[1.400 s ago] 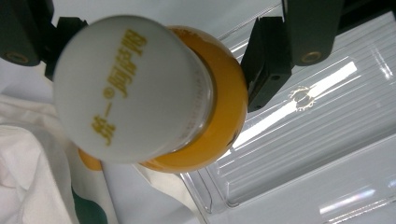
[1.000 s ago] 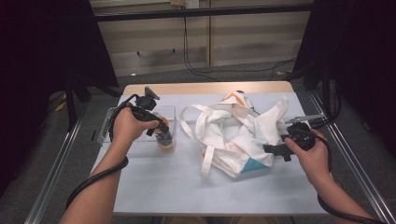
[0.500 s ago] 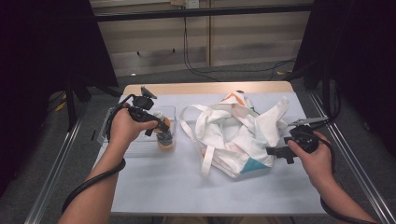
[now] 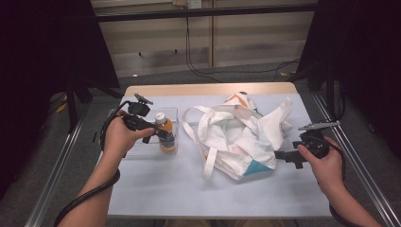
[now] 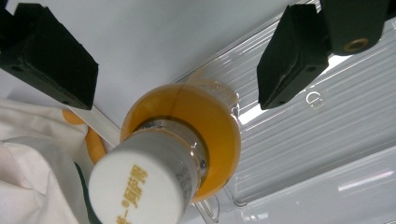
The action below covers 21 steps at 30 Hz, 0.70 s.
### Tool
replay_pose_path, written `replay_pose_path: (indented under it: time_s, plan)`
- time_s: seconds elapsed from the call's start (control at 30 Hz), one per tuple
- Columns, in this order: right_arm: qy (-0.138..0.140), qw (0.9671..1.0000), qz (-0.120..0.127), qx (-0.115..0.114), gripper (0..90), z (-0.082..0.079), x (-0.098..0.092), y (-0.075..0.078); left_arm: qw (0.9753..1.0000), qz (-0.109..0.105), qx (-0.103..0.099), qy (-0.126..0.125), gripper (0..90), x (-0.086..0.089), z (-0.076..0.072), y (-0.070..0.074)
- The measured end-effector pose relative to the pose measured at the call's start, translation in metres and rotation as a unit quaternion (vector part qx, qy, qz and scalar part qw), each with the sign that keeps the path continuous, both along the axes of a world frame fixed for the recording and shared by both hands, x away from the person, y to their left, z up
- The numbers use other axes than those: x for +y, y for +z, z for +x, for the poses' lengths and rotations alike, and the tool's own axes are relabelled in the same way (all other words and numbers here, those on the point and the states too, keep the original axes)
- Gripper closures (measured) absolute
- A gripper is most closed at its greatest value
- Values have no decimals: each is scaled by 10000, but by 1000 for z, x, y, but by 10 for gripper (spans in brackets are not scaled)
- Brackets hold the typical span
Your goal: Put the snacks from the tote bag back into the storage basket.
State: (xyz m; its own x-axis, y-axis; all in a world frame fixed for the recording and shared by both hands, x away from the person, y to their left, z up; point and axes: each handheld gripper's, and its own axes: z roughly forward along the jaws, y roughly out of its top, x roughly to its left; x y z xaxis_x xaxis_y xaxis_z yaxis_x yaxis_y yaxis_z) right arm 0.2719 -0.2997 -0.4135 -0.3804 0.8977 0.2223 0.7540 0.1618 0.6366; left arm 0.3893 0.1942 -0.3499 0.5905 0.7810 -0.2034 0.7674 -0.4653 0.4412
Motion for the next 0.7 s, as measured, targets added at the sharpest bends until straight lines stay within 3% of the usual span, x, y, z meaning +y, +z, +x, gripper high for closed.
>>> replay_pose_path:
  time_s: [0.3, 0.7]
  plan:
    - [-13, 9999, 98, -51, 88, -6, -5, -3, 9998, -167, -26, 48, 124, 8, -10, -5]
    - [53, 10000, -16, -77, 88, -16, -9, -10, 9997, -233, -82, 79, 124, 17, -23, -11]
